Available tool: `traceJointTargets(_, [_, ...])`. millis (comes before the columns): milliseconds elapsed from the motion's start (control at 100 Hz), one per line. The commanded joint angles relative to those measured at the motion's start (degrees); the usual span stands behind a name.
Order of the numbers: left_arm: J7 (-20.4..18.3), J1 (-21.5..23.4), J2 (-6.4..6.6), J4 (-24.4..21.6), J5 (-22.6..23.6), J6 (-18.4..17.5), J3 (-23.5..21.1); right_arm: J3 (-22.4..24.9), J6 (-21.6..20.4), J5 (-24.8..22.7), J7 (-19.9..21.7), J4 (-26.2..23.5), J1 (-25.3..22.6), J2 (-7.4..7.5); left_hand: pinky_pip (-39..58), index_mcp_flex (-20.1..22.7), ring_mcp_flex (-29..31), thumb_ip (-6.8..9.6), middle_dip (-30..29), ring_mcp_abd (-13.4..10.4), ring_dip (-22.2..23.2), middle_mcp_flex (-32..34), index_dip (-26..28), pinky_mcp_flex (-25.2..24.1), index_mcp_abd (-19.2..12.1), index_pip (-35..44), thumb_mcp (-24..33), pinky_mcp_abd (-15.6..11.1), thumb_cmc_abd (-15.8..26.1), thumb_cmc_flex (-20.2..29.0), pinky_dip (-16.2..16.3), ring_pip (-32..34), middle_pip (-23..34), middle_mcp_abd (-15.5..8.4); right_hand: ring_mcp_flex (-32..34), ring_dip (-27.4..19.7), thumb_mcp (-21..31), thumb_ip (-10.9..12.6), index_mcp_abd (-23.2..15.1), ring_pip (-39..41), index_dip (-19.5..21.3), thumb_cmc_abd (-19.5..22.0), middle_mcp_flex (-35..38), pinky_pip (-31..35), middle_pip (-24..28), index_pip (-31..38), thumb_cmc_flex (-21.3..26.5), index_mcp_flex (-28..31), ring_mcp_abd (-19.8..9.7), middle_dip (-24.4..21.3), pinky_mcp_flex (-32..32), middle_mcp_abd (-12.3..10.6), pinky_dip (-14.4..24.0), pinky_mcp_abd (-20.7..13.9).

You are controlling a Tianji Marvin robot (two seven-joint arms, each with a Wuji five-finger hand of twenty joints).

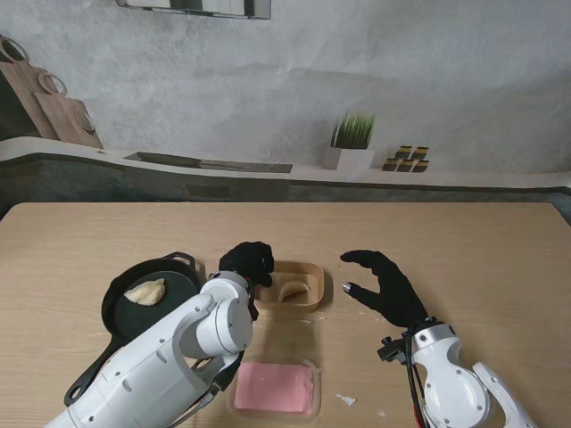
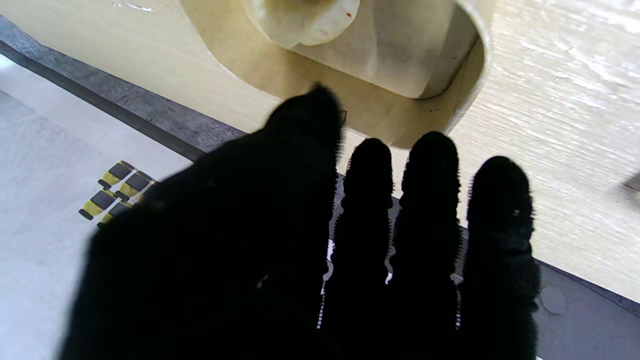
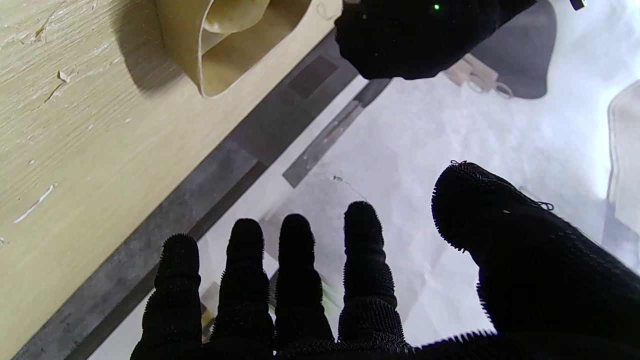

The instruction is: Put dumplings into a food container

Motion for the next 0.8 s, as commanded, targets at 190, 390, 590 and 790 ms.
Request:
traceJointTargets(190, [-9.96, 5.99, 6.04, -7.72, 14.12, -8.17, -7.47, -0.28, 0.29, -0.05, 0.71, -0.03, -0.19, -0.44, -7.06, -16.55, -29.97, 3.34, -22.63, 3.07, -9.07, -28.53, -8.45, -27.5, -0.25, -23.09, -3.6, -4.36, 8.6, -14.26, 3.77, -8.3, -3.87, 0.4, -0.69, 0.52, -0.37, 2.01, -0.99, 0.33, -0.04, 0.29, -0.44, 0.29, 0.97, 0.21, -0.84, 0.31, -0.19, 0.22, 0.34, 0.11, 0.92, -0.72])
traceJointTargets(390, [-21.45, 14.1, 9.26, -15.74, 25.53, -10.89, -19.57, -0.72, 0.78, -0.14, 0.84, 0.07, 0.06, -0.4, -8.32, -17.1, -31.17, 3.52, -25.14, 4.05, -11.19, -28.84, -10.55, -28.11, 4.82, -26.57, -6.9, -3.05, 10.43, -14.8, 4.84, -9.57, -5.09, 4.16, -0.74, 0.53, -0.41, 2.0, -1.09, 0.33, -0.03, 0.39, -0.51, 0.28, 0.99, 0.21, -0.92, 0.21, -0.17, 0.23, 0.27, 0.06, 0.94, -0.77])
traceJointTargets(590, [-30.88, 17.78, 10.37, -18.61, 31.95, -9.58, -26.05, -1.19, 1.06, -0.3, 0.93, 0.18, 0.35, -0.37, -9.64, -13.02, -28.43, 3.41, -27.73, 6.65, -12.99, -25.65, -13.46, -23.75, 10.12, -31.22, -9.28, 1.06, 10.77, -14.8, 3.13, -10.64, -6.23, 7.66, -0.78, 0.53, -0.43, 2.01, -1.04, 0.35, -0.02, 0.41, -0.52, 0.3, 1.0, 0.24, -0.93, 0.19, -0.19, 0.23, 0.31, 0.17, 0.95, -0.79])
traceJointTargets(790, [-35.76, 18.95, 10.69, -17.25, 37.17, -6.99, -28.33, -1.37, 1.02, -0.29, 0.88, 0.21, 0.41, -0.38, -8.05, -10.66, -24.77, 3.75, -27.41, 7.33, -13.08, -22.71, -13.75, -19.84, 12.39, -31.57, -9.27, 2.27, 11.36, -13.93, 2.46, -9.49, -4.33, 7.83, -0.79, 0.53, -0.39, 2.02, -0.99, 0.34, -0.03, 0.39, -0.53, 0.29, 1.01, 0.22, -0.88, 0.22, -0.11, 0.23, 0.31, 0.1, 0.95, -0.81])
